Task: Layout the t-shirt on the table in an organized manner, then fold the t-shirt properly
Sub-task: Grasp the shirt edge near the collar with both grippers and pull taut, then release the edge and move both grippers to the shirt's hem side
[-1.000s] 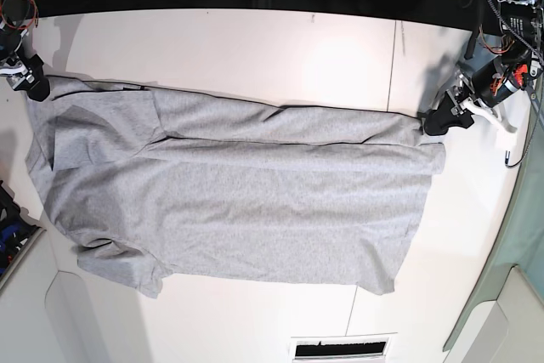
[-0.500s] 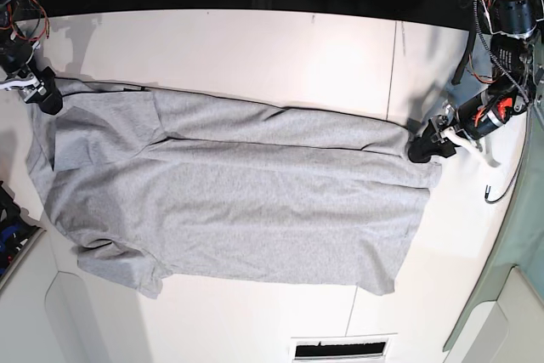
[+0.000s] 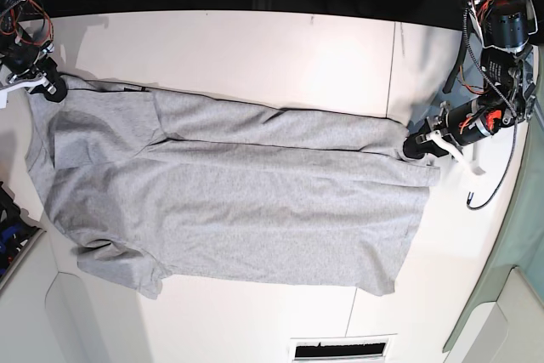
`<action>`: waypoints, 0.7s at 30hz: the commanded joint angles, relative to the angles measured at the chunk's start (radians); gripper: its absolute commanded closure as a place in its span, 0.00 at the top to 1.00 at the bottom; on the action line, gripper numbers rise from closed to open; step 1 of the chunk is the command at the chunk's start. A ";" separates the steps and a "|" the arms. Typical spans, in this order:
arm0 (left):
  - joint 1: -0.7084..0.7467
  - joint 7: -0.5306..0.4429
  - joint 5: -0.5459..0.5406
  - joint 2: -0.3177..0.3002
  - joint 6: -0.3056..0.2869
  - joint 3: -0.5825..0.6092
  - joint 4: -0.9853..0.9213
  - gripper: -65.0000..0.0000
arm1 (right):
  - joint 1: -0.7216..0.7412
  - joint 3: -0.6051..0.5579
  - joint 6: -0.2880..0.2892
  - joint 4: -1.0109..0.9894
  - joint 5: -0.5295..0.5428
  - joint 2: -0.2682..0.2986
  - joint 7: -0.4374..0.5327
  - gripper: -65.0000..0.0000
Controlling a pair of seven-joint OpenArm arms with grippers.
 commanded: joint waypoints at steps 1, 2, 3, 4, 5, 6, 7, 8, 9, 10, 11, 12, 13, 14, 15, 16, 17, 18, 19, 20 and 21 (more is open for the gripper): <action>-0.002 0.007 -0.045 -0.026 -0.016 -0.003 0.034 0.00 | -0.002 0.006 0.016 0.018 0.017 0.038 -0.006 0.00; 0.016 0.029 -0.074 -0.040 -0.016 -0.003 0.053 0.00 | -0.014 0.006 0.016 0.023 0.023 0.048 -0.020 0.00; 0.039 0.047 -0.103 -0.055 -0.016 -0.003 0.076 0.00 | -0.031 0.006 0.016 0.031 0.041 0.059 -0.026 0.00; 0.067 0.060 -0.123 -0.071 -0.016 -0.003 0.100 0.00 | -0.051 0.006 0.016 0.040 0.060 0.068 -0.027 0.00; 0.097 0.068 -0.134 -0.087 -0.016 -0.003 0.127 0.00 | -0.072 0.006 0.016 0.052 0.072 0.076 -0.029 0.00; 0.129 0.071 -0.145 -0.102 -0.016 -0.003 0.156 0.00 | -0.090 0.006 0.017 0.066 0.076 0.079 -0.031 0.00; 0.164 0.074 -0.159 -0.116 -0.016 -0.003 0.184 0.00 | -0.109 0.006 0.017 0.081 0.077 0.080 -0.031 0.00; 0.198 0.076 -0.174 -0.128 -0.016 -0.003 0.215 0.00 | -0.126 0.006 0.017 0.098 0.077 0.079 -0.031 0.00; 0.232 0.076 -0.183 -0.138 -0.016 -0.003 0.246 0.00 | -0.141 0.006 0.017 0.114 0.077 0.079 -0.032 0.00; 0.265 0.079 -0.185 -0.143 -0.016 -0.003 0.278 0.00 | -0.155 0.006 0.017 0.129 0.077 0.079 -0.032 0.00; 0.298 0.081 -0.187 -0.148 -0.016 -0.003 0.311 0.00 | -0.170 0.006 0.017 0.145 0.077 0.079 -0.031 0.00; 0.330 0.083 -0.186 -0.150 -0.016 -0.003 0.345 0.00 | -0.187 0.006 0.017 0.161 0.077 0.079 -0.031 0.00; 0.365 0.083 -0.187 -0.151 -0.016 -0.007 0.378 0.00 | -0.203 0.006 0.017 0.177 0.077 0.079 -0.031 0.00; 0.398 0.082 -0.187 -0.151 -0.016 -0.009 0.407 0.00 | -0.220 0.006 0.017 0.193 0.079 0.079 -0.031 0.00; 0.428 0.082 -0.186 -0.151 -0.016 -0.012 0.434 0.00 | -0.235 0.006 0.017 0.207 0.081 0.079 -0.031 0.00; 0.453 0.082 -0.186 -0.151 -0.016 -0.017 0.456 0.00 | -0.249 0.006 0.017 0.220 0.081 0.079 -0.030 0.00; 0.475 0.082 -0.186 -0.151 -0.016 -0.023 0.475 0.00 | -0.260 0.006 0.017 0.230 0.080 0.079 -0.030 0.00; 0.492 0.082 -0.186 -0.151 -0.016 -0.031 0.490 0.00 | -0.267 0.006 0.017 0.239 0.080 0.079 -0.031 0.00; 0.506 0.082 -0.186 -0.151 -0.016 -0.041 0.501 0.00 | -0.270 0.006 0.016 0.242 0.077 0.079 -0.034 0.00; 0.518 0.081 -0.187 -0.150 -0.016 -0.050 0.510 0.00 | -0.272 0.006 0.016 0.242 0.077 0.079 -0.034 0.00; 0.528 0.081 -0.187 -0.148 -0.016 -0.062 0.513 0.00 | -0.273 0.006 0.016 0.242 0.077 0.079 -0.034 0.00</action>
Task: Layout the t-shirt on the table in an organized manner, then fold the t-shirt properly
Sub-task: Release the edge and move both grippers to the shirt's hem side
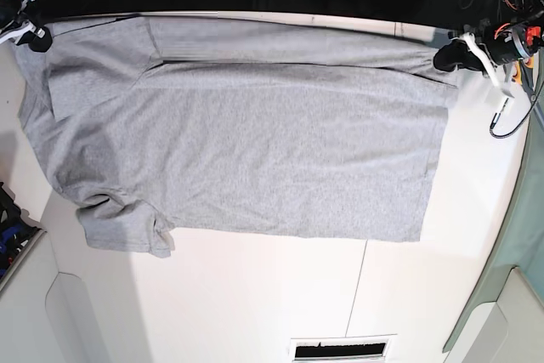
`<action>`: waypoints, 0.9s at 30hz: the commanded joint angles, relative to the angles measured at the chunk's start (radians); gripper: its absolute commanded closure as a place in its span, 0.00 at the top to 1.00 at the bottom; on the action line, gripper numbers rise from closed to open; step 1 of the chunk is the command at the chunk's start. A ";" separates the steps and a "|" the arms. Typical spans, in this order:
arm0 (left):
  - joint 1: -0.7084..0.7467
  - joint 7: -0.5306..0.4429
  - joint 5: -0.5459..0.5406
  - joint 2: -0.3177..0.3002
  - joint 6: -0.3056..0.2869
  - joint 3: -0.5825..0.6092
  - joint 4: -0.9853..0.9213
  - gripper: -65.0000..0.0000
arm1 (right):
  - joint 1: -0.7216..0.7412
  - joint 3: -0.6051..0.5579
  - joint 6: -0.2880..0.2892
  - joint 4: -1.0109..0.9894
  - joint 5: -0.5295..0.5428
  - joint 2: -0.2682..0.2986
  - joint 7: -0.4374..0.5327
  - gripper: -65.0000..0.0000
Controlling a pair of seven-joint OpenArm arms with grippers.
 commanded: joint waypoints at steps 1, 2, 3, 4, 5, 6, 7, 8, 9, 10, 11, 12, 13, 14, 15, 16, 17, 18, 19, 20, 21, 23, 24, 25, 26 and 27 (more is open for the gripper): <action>0.002 -0.018 -0.018 -0.016 -0.009 -0.018 0.018 0.00 | 0.001 0.008 0.005 0.019 0.017 0.024 0.020 0.00; 0.010 -0.018 -0.025 -0.017 -0.009 -0.023 0.018 0.00 | -0.001 0.008 0.005 0.019 0.019 0.023 0.021 0.00; 0.015 -0.018 -0.035 -0.017 -0.009 -0.023 0.018 0.00 | -0.001 0.008 0.005 0.019 0.019 0.023 0.024 0.00; 0.015 -0.017 -0.048 -0.016 -0.009 -0.023 0.018 0.00 | 0.000 0.008 0.005 0.019 0.019 0.023 0.025 0.00; 0.015 -0.017 -0.057 -0.016 -0.009 -0.023 0.018 0.00 | 0.000 0.008 0.005 0.019 0.020 0.023 0.028 0.00; 0.015 -0.017 -0.067 -0.014 -0.009 -0.023 0.018 0.06 | 0.001 0.008 0.004 0.019 0.019 0.023 0.032 0.00; 0.015 -0.017 -0.075 -0.014 -0.009 -0.023 0.018 0.16 | 0.002 0.008 0.004 0.019 0.019 0.024 0.034 0.06; 0.015 -0.017 -0.084 -0.014 -0.009 -0.023 0.018 0.27 | 0.002 0.008 0.004 0.019 0.019 0.024 0.035 0.20; 0.015 -0.011 -0.095 -0.016 -0.009 -0.023 0.018 0.37 | 0.002 0.008 0.004 0.020 0.018 0.024 0.035 0.33; 0.014 0.002 -0.109 -0.019 -0.009 -0.023 0.018 0.44 | 0.002 0.010 0.004 0.020 0.018 0.024 0.035 0.43; 0.014 0.024 -0.133 -0.023 -0.009 -0.024 0.019 0.47 | 0.002 0.017 0.004 0.024 0.016 0.024 0.035 0.49; 0.015 0.052 -0.162 -0.026 -0.009 -0.026 0.026 0.47 | 0.002 0.028 0.004 0.029 0.015 0.024 0.035 0.51; 0.015 0.081 -0.186 -0.026 -0.009 -0.031 0.040 0.47 | 0.002 0.045 0.004 0.038 0.014 0.024 0.035 0.51; 0.015 0.103 -0.205 -0.025 -0.009 -0.038 0.060 0.47 | 0.002 0.066 0.004 0.051 0.014 0.024 0.035 0.51; 0.015 0.115 -0.220 -0.026 -0.009 -0.044 0.085 0.47 | 0.002 0.089 0.004 0.067 0.015 0.024 0.035 0.51; 0.016 0.117 -0.226 -0.029 -0.009 -0.049 0.113 0.47 | 0.002 0.111 0.004 0.086 0.015 0.027 0.036 0.51; 0.018 0.116 -0.227 -0.034 -0.009 -0.049 0.146 0.47 | 0.002 0.127 0.004 0.103 0.015 0.033 0.040 0.51; 0.018 0.116 -0.227 -0.037 -0.009 -0.048 0.179 0.47 | 0.002 0.137 0.003 0.117 0.014 0.044 0.047 0.51; 0.018 0.116 -0.227 -0.040 -0.009 -0.048 0.211 0.47 | 0.002 0.140 0.000 0.129 0.005 0.058 0.062 0.51; 0.018 0.116 -0.226 -0.044 -0.009 -0.048 0.243 0.47 | 0.003 0.140 0.000 0.137 -0.009 0.072 0.083 0.51; 0.018 0.113 -0.226 -0.048 -0.009 -0.048 0.269 0.47 | 0.006 0.140 -0.005 0.139 -0.010 0.089 0.104 0.51; 0.017 0.091 -0.221 -0.058 -0.009 -0.048 0.308 0.47 | 0.032 0.140 -0.023 0.139 -0.012 0.119 0.113 0.51; 0.016 0.075 -0.213 -0.062 -0.009 -0.048 0.319 0.47 | 0.050 0.140 -0.025 0.138 -0.019 0.130 0.114 0.51; 0.015 0.066 -0.211 -0.065 -0.009 -0.048 0.323 0.47 | 0.074 0.139 -0.026 0.137 -0.024 0.140 0.114 0.51; 0.013 0.060 -0.211 -0.067 -0.009 -0.048 0.323 0.47 | 0.100 0.137 -0.027 0.135 -0.033 0.148 0.117 0.51; 0.012 0.053 -0.211 -0.067 -0.009 -0.046 0.323 0.47 | 0.128 0.132 -0.032 0.129 -0.039 0.154 0.124 0.51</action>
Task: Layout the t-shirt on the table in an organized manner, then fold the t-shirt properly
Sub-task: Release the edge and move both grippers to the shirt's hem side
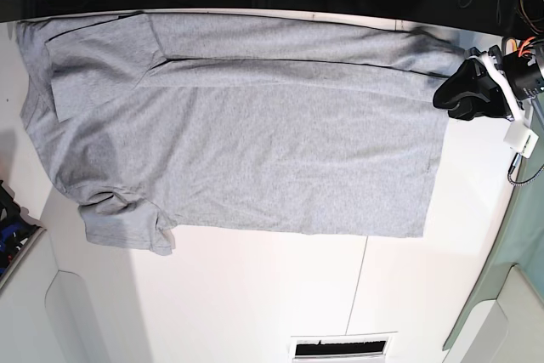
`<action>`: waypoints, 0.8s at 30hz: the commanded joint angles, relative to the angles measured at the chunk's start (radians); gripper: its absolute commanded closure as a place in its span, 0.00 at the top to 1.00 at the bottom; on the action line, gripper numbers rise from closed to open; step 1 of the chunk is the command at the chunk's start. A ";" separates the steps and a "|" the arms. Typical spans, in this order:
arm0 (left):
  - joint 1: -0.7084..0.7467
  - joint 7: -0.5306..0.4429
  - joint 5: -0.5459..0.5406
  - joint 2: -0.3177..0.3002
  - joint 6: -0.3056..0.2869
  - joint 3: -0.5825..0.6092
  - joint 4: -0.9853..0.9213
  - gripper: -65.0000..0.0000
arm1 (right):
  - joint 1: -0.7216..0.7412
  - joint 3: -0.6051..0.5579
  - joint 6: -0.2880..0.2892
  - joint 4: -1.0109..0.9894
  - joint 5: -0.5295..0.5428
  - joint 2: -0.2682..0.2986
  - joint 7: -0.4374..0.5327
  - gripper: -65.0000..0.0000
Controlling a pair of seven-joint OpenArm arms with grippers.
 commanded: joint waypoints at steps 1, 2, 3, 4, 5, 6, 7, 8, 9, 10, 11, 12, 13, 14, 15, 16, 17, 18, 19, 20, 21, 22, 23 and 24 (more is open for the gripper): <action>-0.005 -0.027 -0.021 -0.017 -0.009 -0.006 0.014 0.47 | 0.040 -0.005 -0.003 0.003 0.010 0.033 0.038 0.51; -0.005 -0.039 -0.016 -0.017 -0.009 -0.004 0.014 0.47 | 0.074 -0.024 -0.007 -0.013 0.008 0.041 0.054 0.51; -0.005 -0.052 -0.002 -0.018 -0.009 -0.001 0.014 0.47 | 0.114 -0.051 -0.011 -0.032 0.003 0.050 0.071 0.51; -0.006 -0.069 0.018 -0.018 -0.009 0.003 0.014 0.47 | 0.159 -0.084 -0.016 -0.055 -0.017 0.057 0.088 0.51; -0.007 -0.084 0.031 -0.023 -0.009 0.013 0.014 0.47 | 0.211 -0.124 -0.019 -0.084 -0.047 0.063 0.110 0.51; -0.007 -0.101 0.035 -0.031 -0.009 0.024 0.014 0.47 | 0.266 -0.167 -0.031 -0.117 -0.082 0.068 0.132 0.51; -0.007 -0.110 0.035 -0.038 -0.009 0.037 0.014 0.49 | 0.321 -0.214 -0.052 -0.156 -0.116 0.071 0.159 0.51; -0.008 -0.115 0.042 -0.043 -0.009 0.050 0.014 0.51 | 0.376 -0.260 -0.068 -0.199 -0.149 0.073 0.188 0.51; -0.011 -0.118 0.060 -0.046 -0.009 0.066 0.014 0.53 | 0.429 -0.303 -0.081 -0.245 -0.188 0.073 0.225 0.51; -0.011 -0.124 0.085 -0.049 -0.009 0.081 0.014 0.55 | 0.480 -0.344 -0.094 -0.296 -0.226 0.072 0.256 0.51; -0.011 -0.137 0.109 -0.052 -0.009 0.096 0.012 0.56 | 0.528 -0.384 -0.105 -0.352 -0.264 0.072 0.283 0.51; -0.014 -0.150 0.130 -0.053 -0.009 0.108 0.007 0.56 | 0.575 -0.421 -0.113 -0.413 -0.308 0.072 0.309 0.51; -0.023 -0.160 0.154 -0.053 -0.009 0.118 -0.002 0.56 | 0.619 -0.456 -0.120 -0.480 -0.351 0.072 0.337 0.51; -0.037 -0.168 0.172 -0.053 -0.009 0.127 -0.016 0.56 | 0.660 -0.489 -0.123 -0.550 -0.391 0.072 0.372 0.51; -0.055 -0.172 0.184 -0.053 -0.009 0.134 -0.036 0.56 | 0.697 -0.518 -0.123 -0.623 -0.426 0.072 0.404 0.51; -0.076 -0.174 0.188 -0.053 -0.009 0.142 -0.062 0.56 | 0.730 -0.542 -0.123 -0.695 -0.458 0.073 0.432 0.51; -0.098 -0.175 0.188 -0.053 -0.009 0.147 -0.092 0.56 | 0.754 -0.559 -0.123 -0.762 -0.481 0.073 0.454 0.51; -0.122 -0.175 0.188 -0.053 -0.009 0.154 -0.126 0.56 | 0.772 -0.569 -0.123 -0.820 -0.496 0.073 0.472 0.51; -0.150 -0.176 0.188 -0.053 -0.009 0.160 -0.164 0.56 | 0.780 -0.571 -0.123 -0.871 -0.504 0.073 0.486 0.51; -0.180 -0.177 0.187 -0.053 -0.009 0.167 -0.205 0.56 | 0.782 -0.571 -0.122 -0.908 -0.503 0.073 0.488 0.51; -0.214 -0.182 0.188 -0.053 -0.009 0.174 -0.250 0.56 | 0.781 -0.571 -0.117 -0.935 -0.501 0.071 0.488 0.51; -0.250 -0.186 0.188 -0.052 -0.009 0.180 -0.296 0.56 | 0.776 -0.571 -0.103 -0.955 -0.501 0.069 0.488 0.51; -0.288 -0.191 0.188 -0.053 -0.009 0.188 -0.345 0.59 | 0.770 -0.571 -0.071 -0.970 -0.502 0.067 0.488 0.51; -0.330 -0.197 0.188 -0.053 -0.009 0.198 -0.398 0.61 | 0.764 -0.571 -0.042 -0.980 -0.502 0.063 0.488 0.51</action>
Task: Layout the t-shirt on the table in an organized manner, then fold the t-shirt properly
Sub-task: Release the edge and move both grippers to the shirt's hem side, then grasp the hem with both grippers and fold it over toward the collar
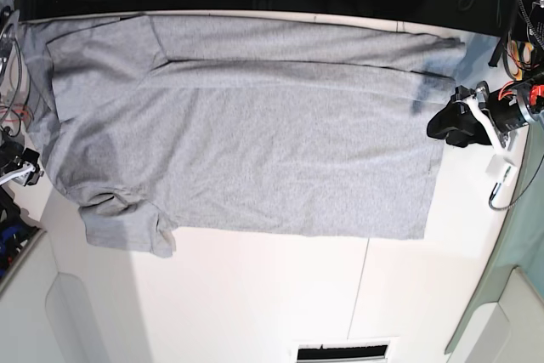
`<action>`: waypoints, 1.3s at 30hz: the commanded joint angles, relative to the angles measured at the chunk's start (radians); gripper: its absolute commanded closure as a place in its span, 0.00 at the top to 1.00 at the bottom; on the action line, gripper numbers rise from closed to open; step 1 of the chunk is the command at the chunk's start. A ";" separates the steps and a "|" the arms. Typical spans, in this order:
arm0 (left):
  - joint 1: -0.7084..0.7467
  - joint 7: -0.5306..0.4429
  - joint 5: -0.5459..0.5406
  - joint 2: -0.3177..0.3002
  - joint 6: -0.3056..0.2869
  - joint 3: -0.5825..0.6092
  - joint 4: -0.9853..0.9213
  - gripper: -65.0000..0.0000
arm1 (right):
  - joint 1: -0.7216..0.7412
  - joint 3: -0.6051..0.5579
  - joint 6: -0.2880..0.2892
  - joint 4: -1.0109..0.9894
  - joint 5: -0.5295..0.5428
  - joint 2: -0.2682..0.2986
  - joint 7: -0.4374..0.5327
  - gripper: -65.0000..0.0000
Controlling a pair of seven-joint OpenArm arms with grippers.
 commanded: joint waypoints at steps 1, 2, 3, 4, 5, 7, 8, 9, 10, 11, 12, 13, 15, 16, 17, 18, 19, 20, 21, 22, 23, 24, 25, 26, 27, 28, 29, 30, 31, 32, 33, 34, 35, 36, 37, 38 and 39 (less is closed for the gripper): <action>-0.058 -0.027 -0.024 -0.020 -0.009 0.004 -0.037 0.64 | 0.024 0.002 0.025 0.009 0.012 0.013 0.021 0.51; -0.104 -0.034 -0.024 -0.020 -0.009 0.017 -0.098 0.65 | 0.019 0.002 0.033 0.008 0.012 0.006 0.021 0.51; -0.152 -0.044 -0.017 -0.020 -0.009 0.034 -0.161 0.66 | 0.019 0.002 0.037 0.008 0.012 -0.001 0.020 0.51; -0.199 -0.058 -0.002 -0.019 -0.009 0.050 -0.225 0.66 | 0.019 0.002 0.037 0.008 0.012 -0.008 0.016 0.51; -0.245 -0.073 0.015 -0.017 -0.009 0.064 -0.287 0.66 | 0.019 0.002 0.037 0.008 0.014 -0.014 0.013 0.51; -0.326 -0.117 0.048 -0.017 -0.009 0.094 -0.402 0.66 | 0.019 0.002 0.047 0.008 0.020 -0.028 0.005 0.51; -0.364 -0.148 0.069 -0.016 -0.009 0.107 -0.454 0.66 | 0.019 0.002 0.054 0.008 0.020 -0.035 0.001 0.51; -0.400 -0.179 0.093 -0.013 -0.009 0.116 -0.504 0.66 | 0.019 0.002 0.057 0.008 0.020 -0.042 -0.004 0.51; -0.434 -0.206 0.124 -0.007 -0.009 0.119 -0.550 0.66 | 0.019 0.002 0.059 0.008 0.020 -0.050 -0.006 0.51; -0.467 -0.232 0.158 0.001 -0.009 0.120 -0.595 0.66 | 0.019 0.002 0.059 0.008 0.021 -0.056 -0.007 0.51; -0.498 -0.253 0.182 0.010 -0.001 0.120 -0.637 0.66 | 0.019 0.002 0.059 0.008 0.024 -0.062 -0.007 0.51; -0.524 -0.273 0.203 0.018 0.015 0.120 -0.676 0.66 | 0.019 0.002 0.059 0.008 0.033 -0.068 -0.010 0.51; -0.570 -0.312 0.235 0.037 0.039 0.120 -0.754 0.66 | 0.019 0.002 0.060 0.008 0.049 -0.078 -0.011 0.51; -0.589 -0.324 0.247 0.048 0.057 0.120 -0.792 0.66 | 0.019 0.002 0.063 0.008 0.059 -0.081 -0.011 0.51; -0.605 -0.338 0.261 0.059 0.075 0.120 -0.827 0.66 | 0.019 0.002 0.071 0.008 0.067 -0.085 -0.012 0.51; -0.618 -0.359 0.285 0.071 0.089 0.120 -0.861 0.66 | 0.019 0.002 0.078 0.008 0.077 -0.089 -0.015 0.51; -0.628 -0.376 0.311 0.082 0.104 0.120 -0.892 0.66 | 0.019 0.002 0.081 0.009 0.085 -0.093 -0.018 0.51; -0.634 -0.392 0.332 0.093 0.109 0.120 -0.917 0.66 | 0.019 0.002 0.085 0.011 0.092 -0.097 -0.023 0.51; -0.636 -0.409 0.347 0.103 0.118 0.120 -0.933 0.65 | 0.019 0.002 0.085 0.013 0.096 -0.101 -0.032 0.51; -0.635 -0.419 0.354 0.112 0.129 0.120 -0.943 0.65 | 0.019 0.002 0.085 0.014 0.099 -0.105 -0.039 0.51; -0.635 -0.420 0.359 0.120 0.133 0.120 -0.952 0.65 | 0.019 0.002 0.086 0.014 0.099 -0.109 -0.041 0.51; -0.635 -0.419 0.360 0.128 0.132 0.120 -0.958 0.65 | 0.019 0.002 0.088 0.016 0.099 -0.114 -0.045 0.51; -0.635 -0.418 0.360 0.134 0.132 0.120 -0.961 0.65 | 0.019 0.002 0.090 0.017 0.099 -0.119 -0.052 0.51; -0.635 -0.418 0.360 0.140 0.132 0.120 -0.961 0.65 | 0.019 0.002 0.096 0.019 0.099 -0.124 -0.062 0.51; -0.635 -0.418 0.360 0.144 0.132 0.120 -0.961 0.65 | 0.019 0.002 0.097 0.020 0.099 -0.129 -0.064 0.51; -0.636 -0.418 0.360 0.149 0.132 0.120 -0.960 0.65 | 0.019 0.002 0.097 0.023 0.099 -0.132 -0.064 0.51; -0.636 -0.418 0.360 0.152 0.126 0.120 -0.959 0.65 | 0.019 0.002 0.097 0.024 0.099 -0.136 -0.064 0.51; -0.636 -0.418 0.360 0.155 0.112 0.120 -0.958 0.65 | 0.019 0.002 0.097 0.025 0.100 -0.137 -0.064 0.51; -0.636 -0.418 0.361 0.159 0.101 0.120 -0.957 0.64 | 0.019 0.002 0.097 0.027 0.101 -0.138 -0.064 0.51; -0.636 -0.418 0.360 0.163 0.099 0.120 -0.957 0.64 | 0.019 0.002 0.097 0.031 0.104 -0.138 -0.064 0.51; -0.636 -0.418 0.361 0.166 0.097 0.120 -0.957 0.64 | 0.019 0.002 0.097 0.035 0.108 -0.138 -0.066 0.51; -0.636 -0.418 0.360 0.168 0.097 0.120 -0.957 0.64 | 0.019 0.002 0.097 0.040 0.109 -0.138 -0.067 0.51; -0.636 -0.418 0.360 0.169 0.097 0.120 -0.957 0.60 | 0.019 0.002 0.097 0.047 0.109 -0.138 -0.070 0.51; -0.636 -0.418 0.361 0.168 0.097 0.120 -0.957 0.52 | 0.019 0.002 0.097 0.053 0.109 -0.138 -0.076 0.51; -0.636 -0.418 0.361 0.168 0.097 0.120 -0.957 0.43 | 0.019 0.002 0.097 0.059 0.109 -0.138 -0.082 0.50; -0.636 -0.418 0.363 0.167 0.093 0.120 -0.957 0.31 | 0.019 0.002 0.096 0.064 0.109 -0.138 -0.085 0.49; -0.636 -0.419 0.369 0.168 0.086 0.120 -0.957 0.19 | 0.019 0.002 0.096 0.068 0.109 -0.138 -0.085 0.44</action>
